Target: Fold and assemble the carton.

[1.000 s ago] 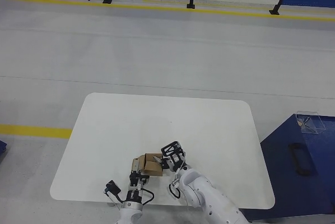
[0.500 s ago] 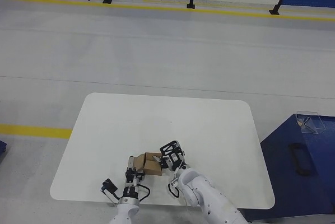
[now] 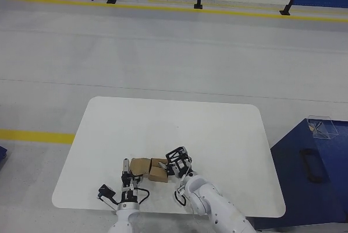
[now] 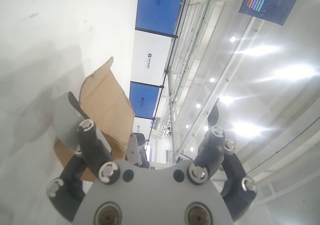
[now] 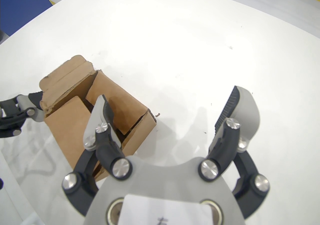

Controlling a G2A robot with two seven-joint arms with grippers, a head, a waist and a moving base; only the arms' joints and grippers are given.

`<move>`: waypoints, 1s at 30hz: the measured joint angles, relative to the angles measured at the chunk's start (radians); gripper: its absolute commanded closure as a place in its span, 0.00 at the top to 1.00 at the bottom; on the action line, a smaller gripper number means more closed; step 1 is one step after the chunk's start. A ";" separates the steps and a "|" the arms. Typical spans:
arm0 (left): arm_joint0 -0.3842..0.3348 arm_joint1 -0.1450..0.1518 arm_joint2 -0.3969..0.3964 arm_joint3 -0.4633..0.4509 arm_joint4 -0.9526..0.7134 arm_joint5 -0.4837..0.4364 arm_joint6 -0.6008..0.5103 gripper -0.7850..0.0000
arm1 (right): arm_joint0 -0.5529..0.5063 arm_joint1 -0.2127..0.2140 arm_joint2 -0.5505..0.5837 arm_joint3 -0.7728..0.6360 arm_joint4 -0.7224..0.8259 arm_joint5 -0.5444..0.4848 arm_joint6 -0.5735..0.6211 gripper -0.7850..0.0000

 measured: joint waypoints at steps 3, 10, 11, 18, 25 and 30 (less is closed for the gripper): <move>0.012 -0.001 -0.012 -0.025 -0.009 -0.051 -0.009 1.00 | -0.005 -0.001 0.006 -0.002 -0.005 -0.001 0.000 1.00; 0.029 -0.005 0.001 -0.079 -0.110 -0.101 -0.104 1.00 | -0.014 -0.002 0.017 -0.010 -0.020 -0.005 0.006 1.00; 0.029 -0.006 0.007 -0.084 -0.112 -0.105 -0.117 1.00 | -0.016 -0.002 0.020 -0.013 -0.024 -0.004 0.007 1.00; 0.023 -0.013 0.042 -0.095 -0.067 -0.065 -0.137 1.00 | -0.042 0.006 0.072 -0.070 -0.032 0.001 -0.015 1.00; 0.000 -0.024 0.075 -0.075 -0.050 -0.004 -0.122 1.00 | -0.087 0.027 0.192 -0.148 -0.011 0.006 0.010 1.00; -0.015 -0.032 0.097 -0.060 -0.040 0.012 -0.115 1.00 | -0.118 0.041 0.253 -0.152 0.016 -0.056 0.086 1.00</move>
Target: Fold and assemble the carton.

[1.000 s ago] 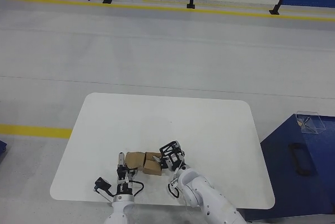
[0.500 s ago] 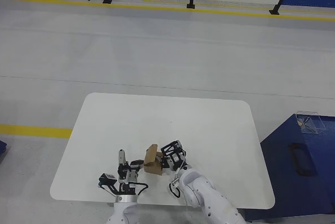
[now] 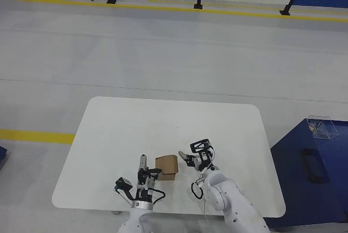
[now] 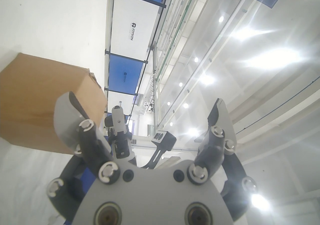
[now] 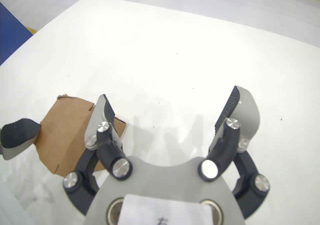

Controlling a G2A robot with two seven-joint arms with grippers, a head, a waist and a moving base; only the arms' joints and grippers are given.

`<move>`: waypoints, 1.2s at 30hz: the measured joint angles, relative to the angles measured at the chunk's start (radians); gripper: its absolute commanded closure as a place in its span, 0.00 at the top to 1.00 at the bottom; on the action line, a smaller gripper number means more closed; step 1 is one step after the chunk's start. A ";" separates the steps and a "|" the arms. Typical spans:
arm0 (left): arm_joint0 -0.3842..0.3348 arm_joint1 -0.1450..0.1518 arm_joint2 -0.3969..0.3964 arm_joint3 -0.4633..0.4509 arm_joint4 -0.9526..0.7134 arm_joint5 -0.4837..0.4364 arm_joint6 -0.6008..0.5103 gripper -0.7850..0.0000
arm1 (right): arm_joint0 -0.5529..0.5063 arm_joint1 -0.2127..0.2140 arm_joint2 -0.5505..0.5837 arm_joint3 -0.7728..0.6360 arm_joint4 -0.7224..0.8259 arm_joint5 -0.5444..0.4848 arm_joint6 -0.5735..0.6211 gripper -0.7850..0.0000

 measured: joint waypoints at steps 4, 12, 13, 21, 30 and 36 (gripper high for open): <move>-0.003 -0.005 0.006 -0.008 -0.015 -0.023 -0.003 1.00 | -0.013 0.003 0.011 0.020 0.006 -0.030 0.015 1.00; 0.076 0.002 -0.024 -0.114 0.014 -0.059 -0.016 1.00 | 0.003 -0.006 -0.019 0.057 0.016 -0.034 0.019 1.00; 0.084 0.003 -0.025 -0.124 0.017 -0.057 -0.017 1.00 | 0.008 -0.008 -0.027 0.060 0.017 -0.035 0.018 1.00; 0.131 0.004 0.011 -0.185 0.046 -0.010 -0.075 1.00 | 0.086 -0.030 -0.085 0.126 0.021 -0.003 0.020 1.00; 0.146 0.004 0.040 -0.211 0.086 0.032 -0.106 1.00 | 0.146 -0.052 -0.099 0.198 0.084 0.017 -0.044 1.00; 0.140 0.006 0.047 -0.205 0.089 0.048 -0.142 1.00 | 0.118 -0.043 -0.020 0.165 0.172 0.022 -0.064 1.00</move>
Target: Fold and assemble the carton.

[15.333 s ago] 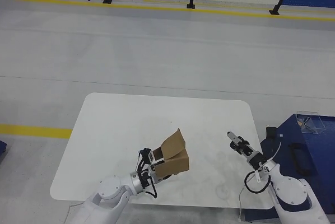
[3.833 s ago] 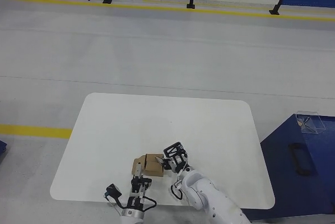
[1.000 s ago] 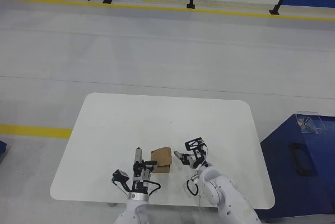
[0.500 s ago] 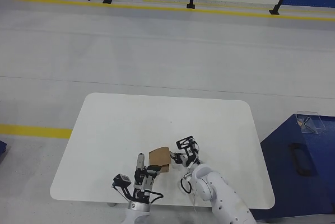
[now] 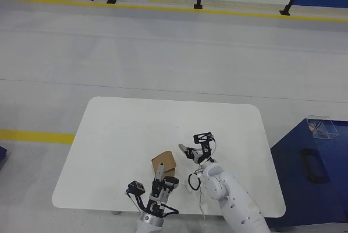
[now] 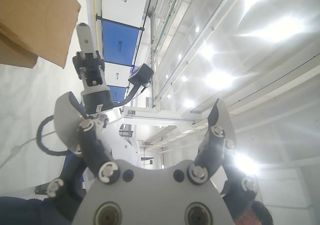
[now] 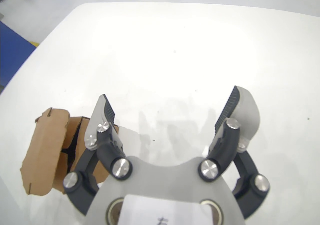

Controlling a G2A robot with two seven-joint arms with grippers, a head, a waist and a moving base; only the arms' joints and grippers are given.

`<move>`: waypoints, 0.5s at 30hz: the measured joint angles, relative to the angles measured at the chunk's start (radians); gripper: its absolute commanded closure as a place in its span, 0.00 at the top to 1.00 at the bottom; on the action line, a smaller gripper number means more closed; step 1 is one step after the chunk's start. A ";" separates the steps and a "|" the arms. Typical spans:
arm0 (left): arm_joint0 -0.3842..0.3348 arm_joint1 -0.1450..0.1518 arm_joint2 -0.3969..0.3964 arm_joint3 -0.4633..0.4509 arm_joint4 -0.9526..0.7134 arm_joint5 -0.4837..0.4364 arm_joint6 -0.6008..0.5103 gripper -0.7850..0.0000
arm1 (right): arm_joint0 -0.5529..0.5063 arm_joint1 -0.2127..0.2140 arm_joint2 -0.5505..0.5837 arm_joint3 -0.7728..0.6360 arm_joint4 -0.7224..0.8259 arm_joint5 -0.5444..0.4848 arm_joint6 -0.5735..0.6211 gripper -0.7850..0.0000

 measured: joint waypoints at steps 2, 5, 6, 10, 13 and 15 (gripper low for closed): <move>0.000 0.000 0.000 0.000 0.000 0.000 0.001 1.00 | 0.001 0.000 -0.005 0.001 -0.009 0.000 0.000 1.00; 0.000 0.000 0.000 0.000 0.000 0.000 0.001 1.00 | 0.001 0.000 -0.005 0.002 -0.011 0.000 0.000 1.00; 0.000 0.000 0.000 0.000 0.000 0.000 0.001 1.00 | 0.001 0.000 -0.005 0.002 -0.011 0.000 0.000 1.00; 0.000 0.000 0.000 0.000 0.000 0.000 0.001 1.00 | 0.001 0.000 -0.005 0.002 -0.011 0.000 0.000 1.00; 0.000 0.000 0.000 0.000 0.000 0.000 0.001 1.00 | 0.001 0.000 -0.005 0.002 -0.011 0.000 0.000 1.00; -0.002 0.002 -0.003 -0.001 0.013 0.015 -0.014 1.00 | 0.001 0.000 -0.005 0.002 -0.011 0.001 0.000 1.00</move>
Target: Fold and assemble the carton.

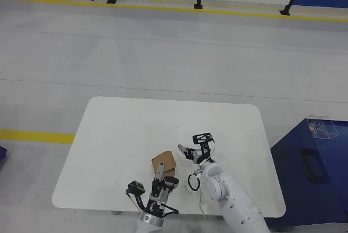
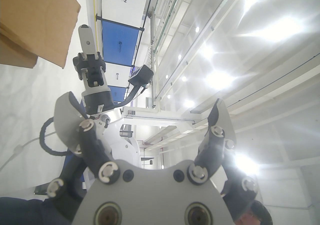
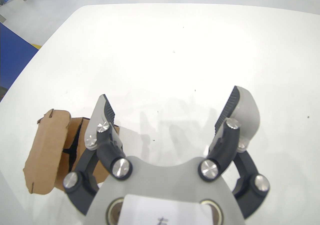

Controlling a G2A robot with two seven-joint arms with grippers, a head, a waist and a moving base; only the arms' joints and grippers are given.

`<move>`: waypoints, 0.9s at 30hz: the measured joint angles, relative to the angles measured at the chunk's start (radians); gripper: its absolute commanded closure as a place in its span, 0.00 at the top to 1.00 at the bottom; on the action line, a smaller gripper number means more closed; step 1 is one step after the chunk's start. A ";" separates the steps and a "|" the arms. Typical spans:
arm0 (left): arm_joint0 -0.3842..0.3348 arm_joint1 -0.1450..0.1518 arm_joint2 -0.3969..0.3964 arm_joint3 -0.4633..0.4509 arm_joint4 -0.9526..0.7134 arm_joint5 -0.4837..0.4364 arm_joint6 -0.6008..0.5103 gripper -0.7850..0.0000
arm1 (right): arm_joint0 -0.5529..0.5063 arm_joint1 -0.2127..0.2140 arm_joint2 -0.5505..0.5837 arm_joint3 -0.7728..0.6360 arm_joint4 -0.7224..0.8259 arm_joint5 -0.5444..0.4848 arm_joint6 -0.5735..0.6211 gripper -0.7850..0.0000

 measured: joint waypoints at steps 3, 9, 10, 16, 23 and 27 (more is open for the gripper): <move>-0.005 0.012 -0.025 -0.037 0.088 0.068 -0.058 1.00 | -0.006 -0.001 0.002 -0.003 -0.029 0.047 -0.009 1.00; -0.008 0.040 -0.109 -0.191 0.305 0.423 -0.163 1.00 | -0.027 -0.002 0.004 -0.027 -0.060 0.101 0.004 1.00; -0.003 0.044 -0.119 -0.214 0.323 0.463 -0.178 1.00 | -0.027 -0.003 0.005 -0.026 -0.054 0.103 0.009 1.00; -0.016 0.063 -0.176 -0.322 0.366 0.696 -0.339 1.00 | -0.007 -0.012 -0.003 0.003 -0.022 0.109 0.028 1.00; -0.022 0.066 -0.174 -0.327 0.394 0.718 -0.365 1.00 | -0.001 -0.018 -0.027 0.003 -0.026 0.101 0.018 1.00; -0.022 0.066 -0.174 -0.327 0.395 0.718 -0.365 1.00 | -0.005 -0.018 -0.026 -0.001 -0.025 0.093 0.013 1.00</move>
